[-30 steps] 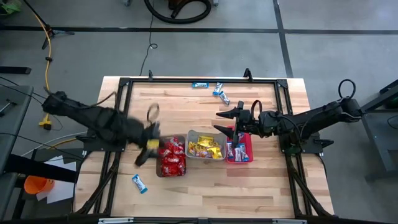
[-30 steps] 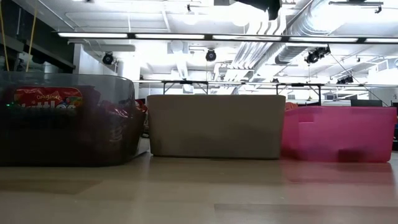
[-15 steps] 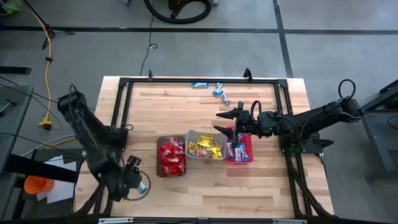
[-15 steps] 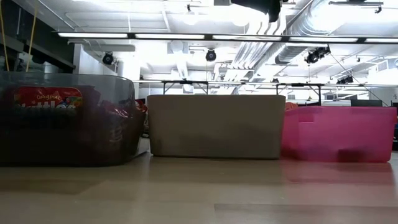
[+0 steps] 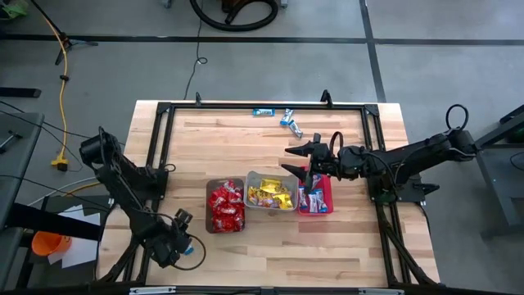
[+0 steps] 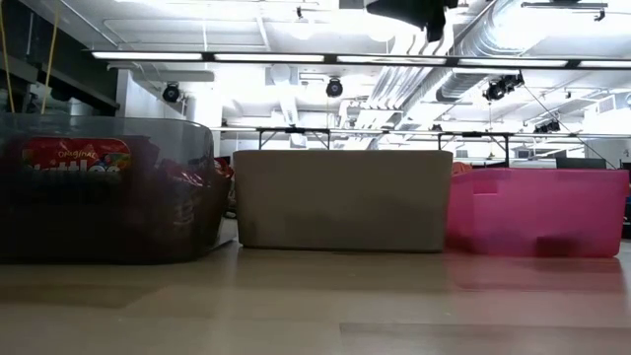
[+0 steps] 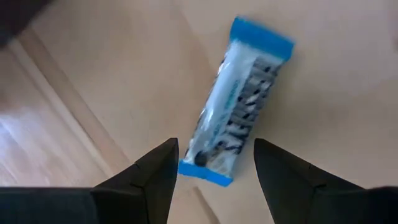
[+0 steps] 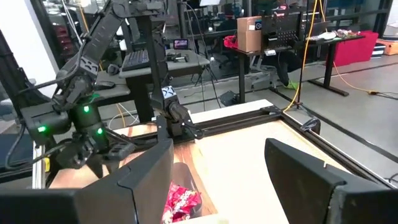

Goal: Sort candy
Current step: Put the white chocolate into the pink bin

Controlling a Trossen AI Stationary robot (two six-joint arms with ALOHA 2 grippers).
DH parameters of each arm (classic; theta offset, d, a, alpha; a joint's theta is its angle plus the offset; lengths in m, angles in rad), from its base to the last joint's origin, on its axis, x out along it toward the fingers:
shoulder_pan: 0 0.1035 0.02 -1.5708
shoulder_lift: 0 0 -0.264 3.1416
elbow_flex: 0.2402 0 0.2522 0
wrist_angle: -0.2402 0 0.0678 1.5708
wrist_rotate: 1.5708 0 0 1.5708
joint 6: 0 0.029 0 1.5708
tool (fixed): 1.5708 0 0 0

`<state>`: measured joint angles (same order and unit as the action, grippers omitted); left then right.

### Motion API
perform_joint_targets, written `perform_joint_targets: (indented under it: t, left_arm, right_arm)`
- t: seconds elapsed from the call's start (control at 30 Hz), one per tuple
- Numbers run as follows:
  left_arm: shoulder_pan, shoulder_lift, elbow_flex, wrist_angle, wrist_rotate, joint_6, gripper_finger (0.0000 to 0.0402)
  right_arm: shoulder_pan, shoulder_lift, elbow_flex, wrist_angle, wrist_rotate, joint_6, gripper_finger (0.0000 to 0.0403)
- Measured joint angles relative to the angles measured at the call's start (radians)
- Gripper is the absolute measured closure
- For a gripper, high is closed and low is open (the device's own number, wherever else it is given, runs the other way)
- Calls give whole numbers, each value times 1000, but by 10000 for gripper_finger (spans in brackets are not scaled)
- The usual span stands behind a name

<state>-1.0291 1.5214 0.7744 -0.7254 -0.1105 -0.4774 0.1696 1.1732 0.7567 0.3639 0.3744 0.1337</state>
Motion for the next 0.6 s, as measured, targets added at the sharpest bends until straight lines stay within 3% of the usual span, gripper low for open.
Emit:
perform_joint_targets:
  t: [0.37,0.47,0.6]
  left_arm:
    - [1,-5,-77,127,16,-2,214]
    - [2,-13,-78,132,43,-13,247]
    - [2,-73,-81,157,97,-93,322]
  right_arm:
    - [0,0,0,-53,0,50,155]
    - [0,0,0,-53,0,50,155]
    - [0,0,0,-53,0,50,155]
